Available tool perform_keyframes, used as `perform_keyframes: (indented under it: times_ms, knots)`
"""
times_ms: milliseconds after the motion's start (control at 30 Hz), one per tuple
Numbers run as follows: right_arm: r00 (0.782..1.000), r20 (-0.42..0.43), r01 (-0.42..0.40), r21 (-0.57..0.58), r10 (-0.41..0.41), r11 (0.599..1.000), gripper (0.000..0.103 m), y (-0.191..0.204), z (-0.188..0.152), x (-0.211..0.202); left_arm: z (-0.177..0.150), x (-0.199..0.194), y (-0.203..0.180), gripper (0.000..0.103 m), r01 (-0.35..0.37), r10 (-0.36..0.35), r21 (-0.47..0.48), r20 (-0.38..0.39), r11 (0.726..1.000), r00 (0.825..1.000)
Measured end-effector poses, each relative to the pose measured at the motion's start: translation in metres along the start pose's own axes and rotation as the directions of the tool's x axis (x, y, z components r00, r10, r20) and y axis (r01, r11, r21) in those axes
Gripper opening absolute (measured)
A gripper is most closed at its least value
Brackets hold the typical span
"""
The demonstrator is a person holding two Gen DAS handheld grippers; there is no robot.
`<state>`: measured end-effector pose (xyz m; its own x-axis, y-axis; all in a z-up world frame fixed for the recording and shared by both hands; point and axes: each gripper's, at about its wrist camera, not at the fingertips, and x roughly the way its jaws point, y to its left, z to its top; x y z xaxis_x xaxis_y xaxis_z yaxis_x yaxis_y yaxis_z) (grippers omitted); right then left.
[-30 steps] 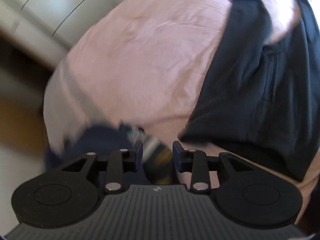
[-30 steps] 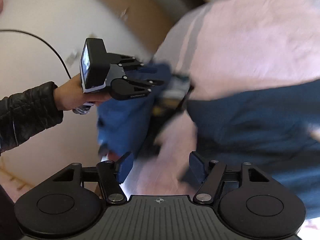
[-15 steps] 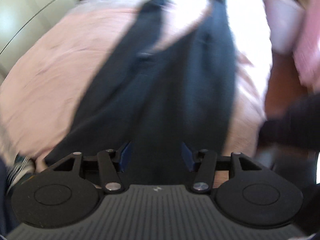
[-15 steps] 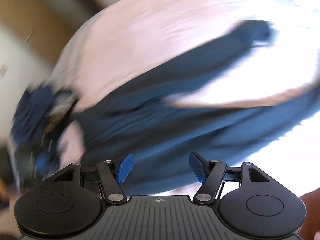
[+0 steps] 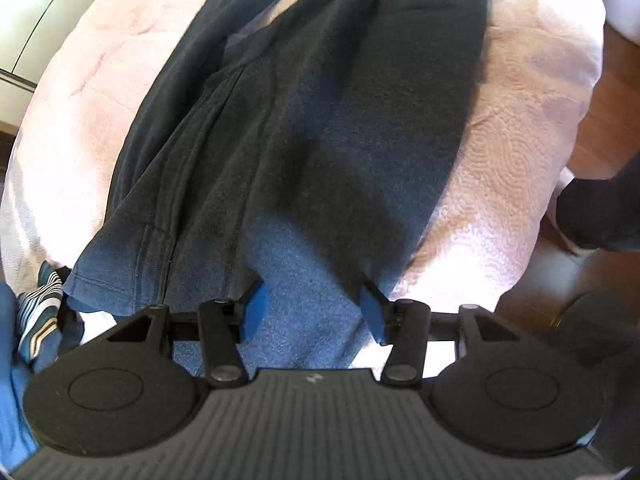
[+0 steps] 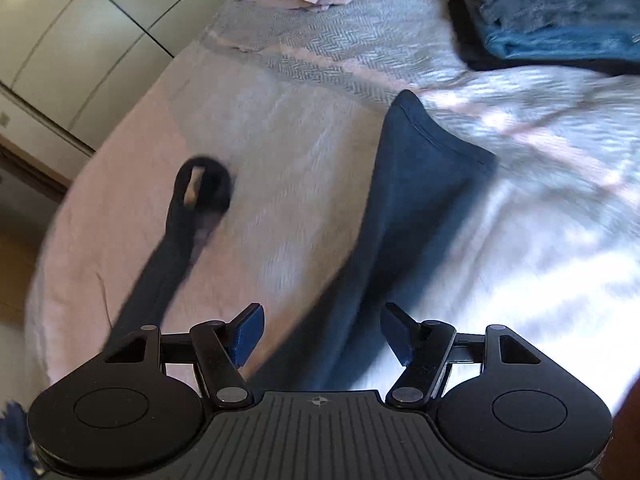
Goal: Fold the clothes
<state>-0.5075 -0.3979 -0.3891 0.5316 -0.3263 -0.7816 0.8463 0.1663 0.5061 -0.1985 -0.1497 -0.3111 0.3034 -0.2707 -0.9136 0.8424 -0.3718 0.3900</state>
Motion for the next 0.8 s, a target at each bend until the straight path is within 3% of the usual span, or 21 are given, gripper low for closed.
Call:
perform_keyframes:
  times_ms: [100, 133, 167, 233, 300, 367, 400, 500, 567, 600, 633, 667, 800]
  knots:
    - [0.999, -0.032, 0.000, 0.024, 0.001, 1.000, 0.063, -0.011, 0.025, 0.026, 0.005, 0.000, -0.003, 0.048, -0.011, 0.012, 0.038, -0.028, 0.999, 1.000]
    - [0.999, -0.046, 0.011, 0.035, -0.009, 0.999, 0.022, -0.013, 0.030, 0.032, 0.005, 0.001, -0.003, 0.048, -0.011, 0.012, 0.044, -0.035, 0.999, 0.999]
    - [0.998, -0.061, 0.020, 0.042, -0.018, 0.999, 0.007, -0.014, 0.035, 0.035, 0.006, 0.001, -0.003, 0.048, -0.008, 0.010, 0.044, -0.041, 0.999, 0.999]
    - [0.999, -0.042, -0.032, 0.033, 0.033, 0.999, 0.003, -0.006, 0.047, 0.020, 0.008, 0.004, -0.001, 0.048, -0.001, 0.003, 0.032, -0.052, 0.999, 0.999]
    - [0.992, 0.016, -0.124, -0.001, 0.124, 0.992, 0.003, 0.008, 0.059, -0.008, 0.007, 0.000, 0.003, 0.048, 0.005, -0.004, 0.018, -0.055, 1.000, 0.998]
    - [0.957, 0.138, -0.242, -0.102, 0.254, 0.965, 0.003, 0.023, 0.065, -0.060, 0.007, -0.002, 0.004, 0.048, 0.011, -0.011, 0.005, -0.053, 1.000, 0.999]
    - [0.946, 0.179, -0.245, -0.155, 0.271, 0.957, 0.003, 0.023, 0.060, -0.080, 0.007, -0.003, 0.004, 0.048, 0.013, -0.013, 0.005, -0.050, 1.000, 0.999]
    - [0.954, 0.222, -0.157, -0.209, 0.203, 0.965, 0.003, 0.001, 0.034, -0.107, 0.003, -0.003, 0.002, 0.048, 0.032, -0.031, 0.020, -0.047, 0.999, 0.998]
    - [0.988, 0.130, -0.076, -0.062, 0.084, 0.995, 0.006, -0.039, 0.016, -0.085, -0.002, -0.005, 0.001, 0.048, 0.038, -0.037, 0.027, -0.042, 0.999, 0.998]
    - [0.997, 0.078, -0.016, 0.011, 0.015, 1.000, 0.016, -0.057, 0.006, -0.074, -0.004, -0.006, 0.001, 0.048, 0.039, -0.038, 0.030, -0.039, 0.999, 0.999]
    - [0.998, 0.033, 0.058, 0.070, -0.060, 0.996, 0.028, -0.073, -0.005, -0.065, -0.008, -0.007, 0.001, 0.048, 0.040, -0.039, 0.031, -0.036, 0.999, 0.999]
    - [0.994, 0.007, 0.105, 0.112, -0.106, 0.988, 0.030, -0.083, -0.015, -0.061, -0.013, -0.012, 0.000, 0.049, 0.038, -0.037, 0.024, -0.033, 0.999, 0.999]
    - [0.993, -0.011, 0.122, 0.143, -0.121, 0.982, 0.032, -0.079, -0.048, -0.064, -0.039, -0.024, 0.001, 0.050, 0.029, -0.029, -0.005, -0.026, 1.000, 0.999]
